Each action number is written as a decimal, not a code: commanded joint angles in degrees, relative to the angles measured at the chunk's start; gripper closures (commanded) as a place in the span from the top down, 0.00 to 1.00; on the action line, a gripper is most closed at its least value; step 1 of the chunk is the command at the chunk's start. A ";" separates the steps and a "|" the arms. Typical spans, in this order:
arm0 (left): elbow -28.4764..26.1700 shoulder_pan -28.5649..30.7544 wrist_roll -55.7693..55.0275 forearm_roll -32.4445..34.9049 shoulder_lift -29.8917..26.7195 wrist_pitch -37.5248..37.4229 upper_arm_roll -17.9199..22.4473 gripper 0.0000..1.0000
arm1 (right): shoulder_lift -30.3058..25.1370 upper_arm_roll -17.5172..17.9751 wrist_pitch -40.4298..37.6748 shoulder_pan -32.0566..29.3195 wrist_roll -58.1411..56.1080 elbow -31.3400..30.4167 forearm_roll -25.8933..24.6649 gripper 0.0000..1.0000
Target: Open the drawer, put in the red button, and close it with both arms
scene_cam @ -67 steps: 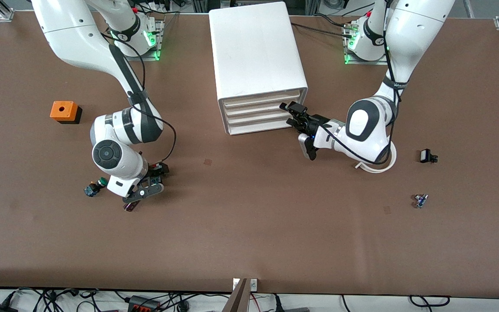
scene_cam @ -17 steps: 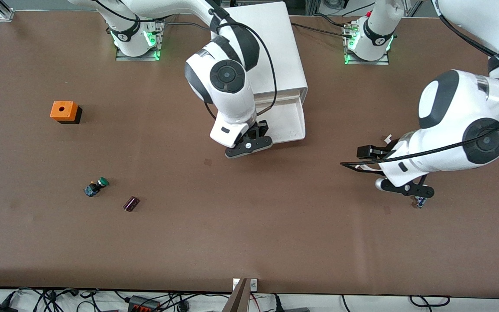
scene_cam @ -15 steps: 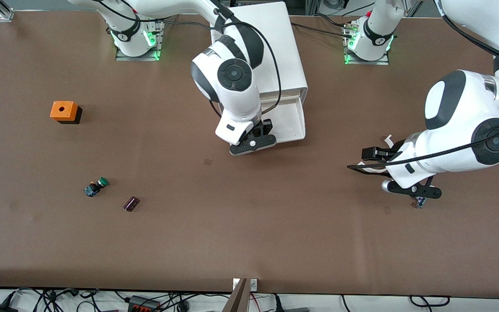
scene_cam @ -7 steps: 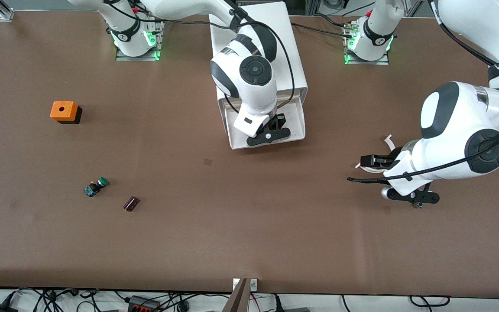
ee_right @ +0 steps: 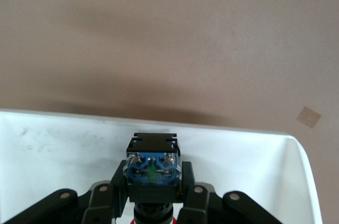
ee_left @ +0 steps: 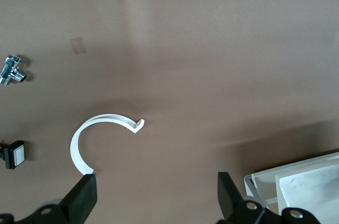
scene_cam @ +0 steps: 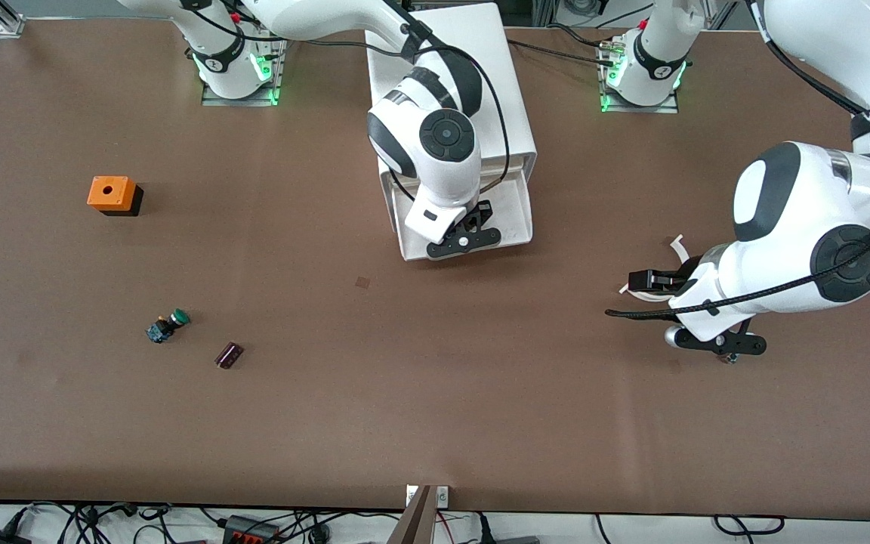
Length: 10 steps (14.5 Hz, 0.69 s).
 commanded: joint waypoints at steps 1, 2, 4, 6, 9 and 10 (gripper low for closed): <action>-0.81 -0.15 -0.93 1.37 -1.15 0.40 -0.16 1.00 | 0.21 -0.07 -2.07 0.07 1.22 1.25 0.99 0.20; -0.81 -0.15 -0.93 1.37 -1.06 0.40 -0.16 1.00 | 0.21 -0.07 -1.63 0.07 1.31 1.34 0.99 0.85; -0.81 -0.15 -0.93 1.37 -1.06 0.40 -0.16 1.00 | 0.12 -0.07 -0.23 0.07 3.58 1.77 1.08 1.00; -0.81 -0.15 -0.93 1.37 -1.15 0.40 -0.16 1.00 | 0.12 -0.07 -0.22 -0.11 6.58 4.05 0.99 1.00; -0.81 -0.58 -2.32 1.11 -0.98 0.84 -0.42 1.00 | -1.36 -1.12 -1.19 -2.73 6.67 5.55 0.81 1.00; -0.81 -0.94 -4.16 0.85 -0.89 1.02 -0.69 1.00 | -2.33 -1.38 -1.28 -4.49 6.58 5.56 0.20 1.00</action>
